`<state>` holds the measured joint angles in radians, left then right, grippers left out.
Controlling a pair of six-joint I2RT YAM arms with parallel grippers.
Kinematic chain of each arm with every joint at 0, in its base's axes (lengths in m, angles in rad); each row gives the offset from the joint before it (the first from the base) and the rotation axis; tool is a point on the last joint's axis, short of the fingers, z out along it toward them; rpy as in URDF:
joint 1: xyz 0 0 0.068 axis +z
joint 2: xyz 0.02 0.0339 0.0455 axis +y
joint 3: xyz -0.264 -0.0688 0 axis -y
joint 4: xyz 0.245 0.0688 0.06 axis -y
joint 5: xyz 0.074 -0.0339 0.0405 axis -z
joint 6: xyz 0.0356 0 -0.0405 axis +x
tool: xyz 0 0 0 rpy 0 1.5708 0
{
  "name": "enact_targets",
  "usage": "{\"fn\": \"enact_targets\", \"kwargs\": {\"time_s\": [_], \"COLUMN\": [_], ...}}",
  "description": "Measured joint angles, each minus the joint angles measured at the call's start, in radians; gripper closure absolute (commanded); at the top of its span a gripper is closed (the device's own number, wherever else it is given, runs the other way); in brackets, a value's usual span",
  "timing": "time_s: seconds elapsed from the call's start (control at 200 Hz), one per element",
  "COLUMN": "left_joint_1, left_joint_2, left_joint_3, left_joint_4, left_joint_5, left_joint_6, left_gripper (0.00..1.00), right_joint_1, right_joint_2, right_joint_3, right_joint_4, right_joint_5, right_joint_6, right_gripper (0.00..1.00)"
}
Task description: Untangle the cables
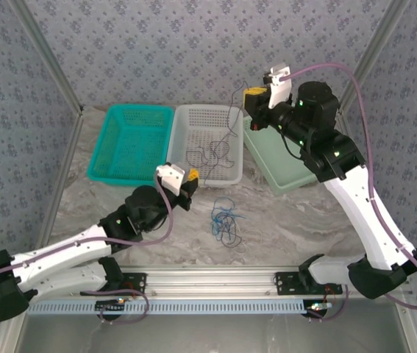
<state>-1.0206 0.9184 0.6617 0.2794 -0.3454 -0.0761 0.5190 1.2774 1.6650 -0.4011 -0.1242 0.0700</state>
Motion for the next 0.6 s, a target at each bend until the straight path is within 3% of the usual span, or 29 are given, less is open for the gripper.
{"fn": "enact_targets", "kwargs": {"time_s": [0.245,0.465,0.6], "left_joint_1": [0.175,0.183,0.191], "left_joint_2": [0.080,0.106,0.105], "left_joint_3": [0.056,0.048,0.022], "left_joint_4": [-0.008,-0.021,-0.018], "left_joint_5": [0.095,0.131,0.132], "left_joint_6": [0.023,0.000,-0.019], "left_gripper": [0.83,0.73,0.59], "right_joint_1": [-0.044,-0.045,-0.045], "right_joint_2": [0.099,0.226,0.262], "right_joint_3": [-0.003,0.134,0.238], "right_joint_4": [0.064,0.070,0.075], "right_joint_5": [-0.076,-0.126,-0.138], "right_joint_6": [0.046,0.081,0.088], "right_gripper": [1.00,1.00,1.00]}}
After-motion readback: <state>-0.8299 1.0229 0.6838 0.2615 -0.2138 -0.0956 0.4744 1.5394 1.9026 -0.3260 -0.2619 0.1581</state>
